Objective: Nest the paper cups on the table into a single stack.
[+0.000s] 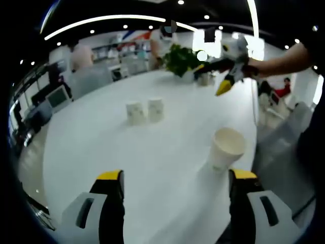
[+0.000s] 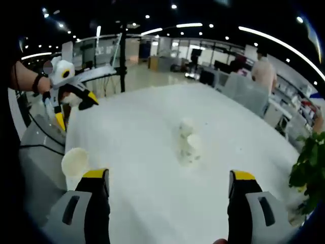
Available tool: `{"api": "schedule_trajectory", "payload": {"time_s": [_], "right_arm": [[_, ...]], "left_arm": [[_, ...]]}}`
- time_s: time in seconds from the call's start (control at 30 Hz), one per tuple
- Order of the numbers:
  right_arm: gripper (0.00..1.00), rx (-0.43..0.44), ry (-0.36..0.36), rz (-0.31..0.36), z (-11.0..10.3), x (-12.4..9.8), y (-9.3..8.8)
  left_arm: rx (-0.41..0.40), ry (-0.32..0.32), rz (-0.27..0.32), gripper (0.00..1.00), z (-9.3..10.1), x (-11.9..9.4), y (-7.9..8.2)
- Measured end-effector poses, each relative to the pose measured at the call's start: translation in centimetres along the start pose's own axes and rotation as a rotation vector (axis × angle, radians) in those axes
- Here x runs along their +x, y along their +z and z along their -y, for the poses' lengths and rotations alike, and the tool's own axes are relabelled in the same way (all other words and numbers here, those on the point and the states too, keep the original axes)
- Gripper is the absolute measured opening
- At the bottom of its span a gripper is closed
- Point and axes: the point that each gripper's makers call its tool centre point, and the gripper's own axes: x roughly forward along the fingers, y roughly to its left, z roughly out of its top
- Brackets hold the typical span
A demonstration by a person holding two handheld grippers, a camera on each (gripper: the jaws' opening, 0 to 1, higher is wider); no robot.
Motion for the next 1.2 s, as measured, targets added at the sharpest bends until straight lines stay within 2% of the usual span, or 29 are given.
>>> {"api": "schedule_trajectory", "payload": {"time_s": [0.13,0.5,0.83,1.07,1.2], "right_arm": [[0.94,-0.03,0.014,-0.019,1.3,1.8,0.3],[0.91,-0.025,0.034,-0.031,4.0,6.4,1.4],[0.86,-0.013,0.063,-0.062,5.0,9.9,1.4],[0.83,0.001,0.076,-0.081,5.6,11.7,1.0],[0.79,0.024,0.087,-0.071,5.6,12.5,1.6]], "left_arm": [[-0.011,0.005,-0.004,0.83,0.1,-0.1,-0.3],[-0.044,0.02,-0.001,0.83,-0.4,0.0,-0.9],[-0.059,0.028,-0.003,0.83,-1.1,0.2,-1.3],[-0.073,0.032,-0.006,0.83,-1.3,0.3,-1.9],[-0.077,0.027,-0.008,0.83,-1.1,0.4,-2.1]]}}
